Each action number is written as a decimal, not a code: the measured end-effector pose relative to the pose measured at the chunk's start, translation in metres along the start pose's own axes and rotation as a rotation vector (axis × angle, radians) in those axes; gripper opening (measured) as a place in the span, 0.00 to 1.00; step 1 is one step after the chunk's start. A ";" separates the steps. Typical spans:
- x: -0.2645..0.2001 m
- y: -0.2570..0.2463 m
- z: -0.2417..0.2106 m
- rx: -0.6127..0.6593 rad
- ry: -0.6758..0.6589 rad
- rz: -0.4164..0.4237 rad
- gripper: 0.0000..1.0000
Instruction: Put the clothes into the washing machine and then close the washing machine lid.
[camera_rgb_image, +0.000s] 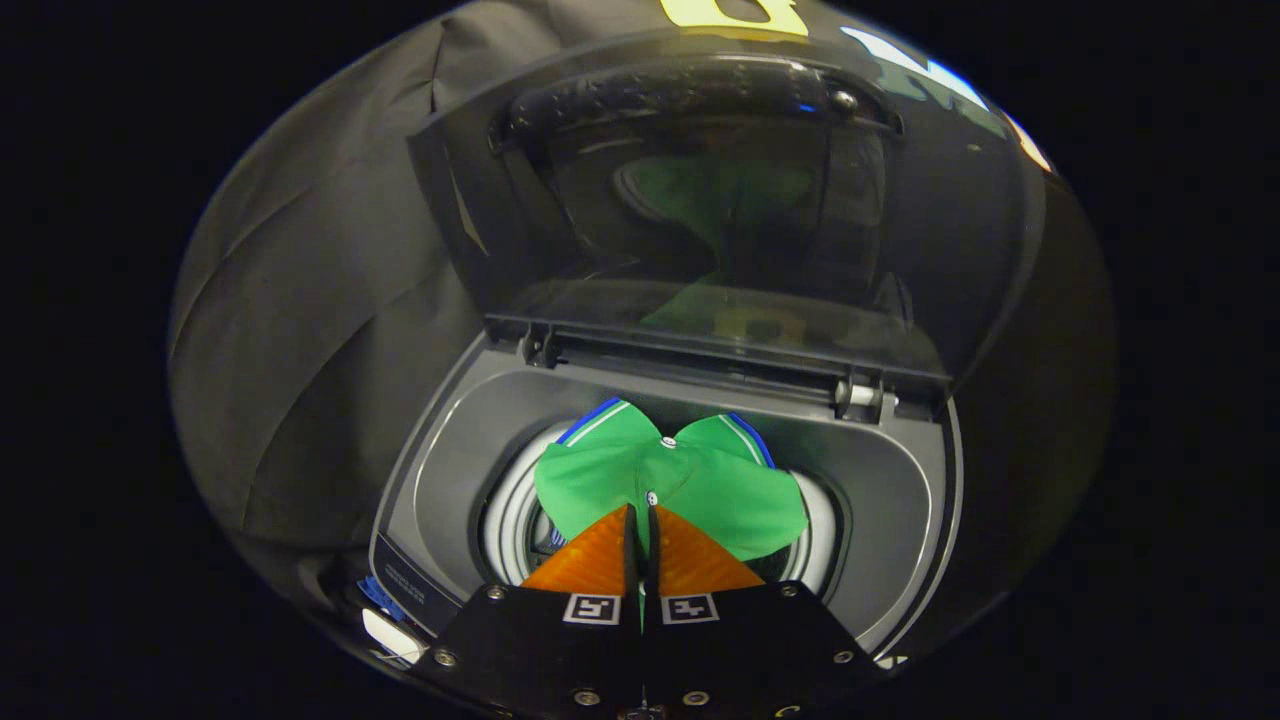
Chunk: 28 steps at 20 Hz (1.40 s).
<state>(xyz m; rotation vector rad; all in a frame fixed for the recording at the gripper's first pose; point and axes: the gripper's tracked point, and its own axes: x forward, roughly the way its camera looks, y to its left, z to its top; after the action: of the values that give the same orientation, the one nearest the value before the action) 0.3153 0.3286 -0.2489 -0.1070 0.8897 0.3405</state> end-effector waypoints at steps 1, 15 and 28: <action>0.003 -0.001 -0.005 -0.001 0.012 -0.002 0.01; -0.021 -0.004 -0.005 -0.041 -0.045 -0.052 0.96; -0.130 0.011 0.123 -0.136 -0.566 -0.117 0.96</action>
<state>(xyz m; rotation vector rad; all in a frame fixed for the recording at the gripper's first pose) 0.3270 0.3356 -0.0699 -0.1767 0.2985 0.2991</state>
